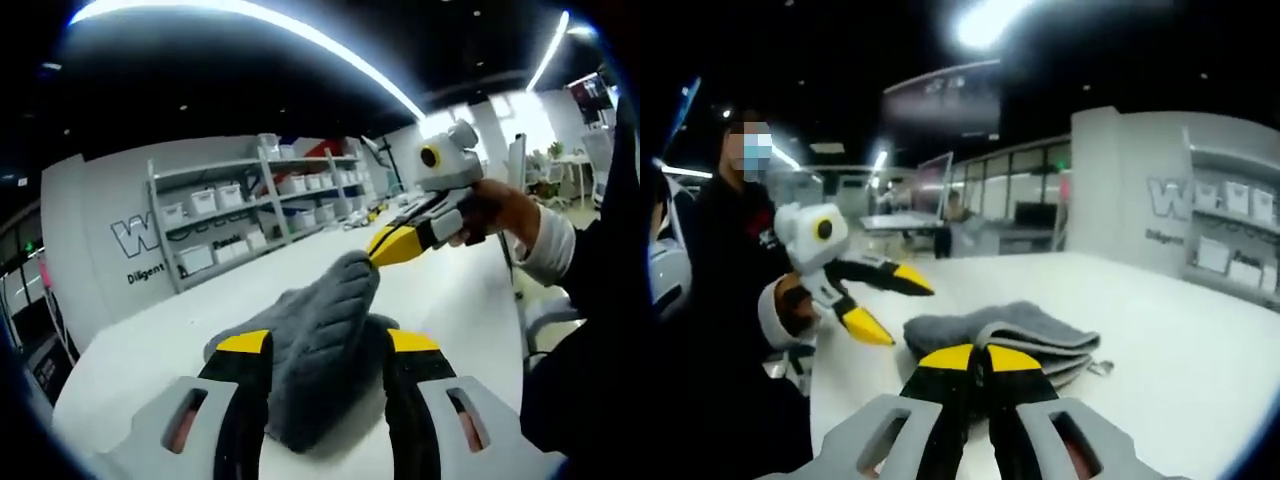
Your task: Open the folded towel by lifting each exposed corner and separating the folded layers until the towel lies flat within the target outline without major curled edges
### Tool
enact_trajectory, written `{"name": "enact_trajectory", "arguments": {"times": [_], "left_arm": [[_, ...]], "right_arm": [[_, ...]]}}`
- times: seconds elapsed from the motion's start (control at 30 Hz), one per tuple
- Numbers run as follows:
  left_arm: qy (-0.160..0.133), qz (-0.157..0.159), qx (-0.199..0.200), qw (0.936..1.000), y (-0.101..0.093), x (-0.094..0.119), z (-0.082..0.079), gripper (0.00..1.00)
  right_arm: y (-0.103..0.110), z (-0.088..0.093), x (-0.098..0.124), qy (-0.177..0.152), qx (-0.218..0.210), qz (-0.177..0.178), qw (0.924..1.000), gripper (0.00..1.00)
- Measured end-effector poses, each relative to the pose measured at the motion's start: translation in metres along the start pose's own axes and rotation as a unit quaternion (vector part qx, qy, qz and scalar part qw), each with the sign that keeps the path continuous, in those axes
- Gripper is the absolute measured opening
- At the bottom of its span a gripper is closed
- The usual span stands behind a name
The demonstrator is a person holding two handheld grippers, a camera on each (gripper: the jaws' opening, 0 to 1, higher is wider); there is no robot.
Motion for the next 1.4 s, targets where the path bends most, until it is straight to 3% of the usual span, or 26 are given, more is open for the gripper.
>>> {"name": "enact_trajectory", "arguments": {"times": [0.23, 0.9, 1.4], "left_arm": [[0.009, -0.002, -0.015, 0.9999, -0.004, -0.011, 0.001, 0.42], [-0.024, -0.004, -0.039, 0.9989, -0.007, -0.032, -0.015, 0.39], [-0.040, -0.005, -0.096, 0.9945, -0.009, -0.045, -0.022, 0.33]], "right_arm": [[0.002, -0.004, 0.000, -0.005, 0.001, 0.000, 1.0000, 0.00], [0.009, -0.012, -0.004, -0.015, 0.006, 0.000, 0.9999, 0.00], [0.012, -0.019, -0.009, -0.026, 0.011, -0.009, 0.9996, 0.00]]}}
Point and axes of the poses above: the point that each gripper's makers call its tool centre point, and the gripper's own axes: x roughly backward along the fingers, y roughly to its left, z roughly out of its underside, the point moved 6 cm from there along x, roughly backward along the fingers, and after that the axes turned 1 degree about -y, right-handed, at the moved point
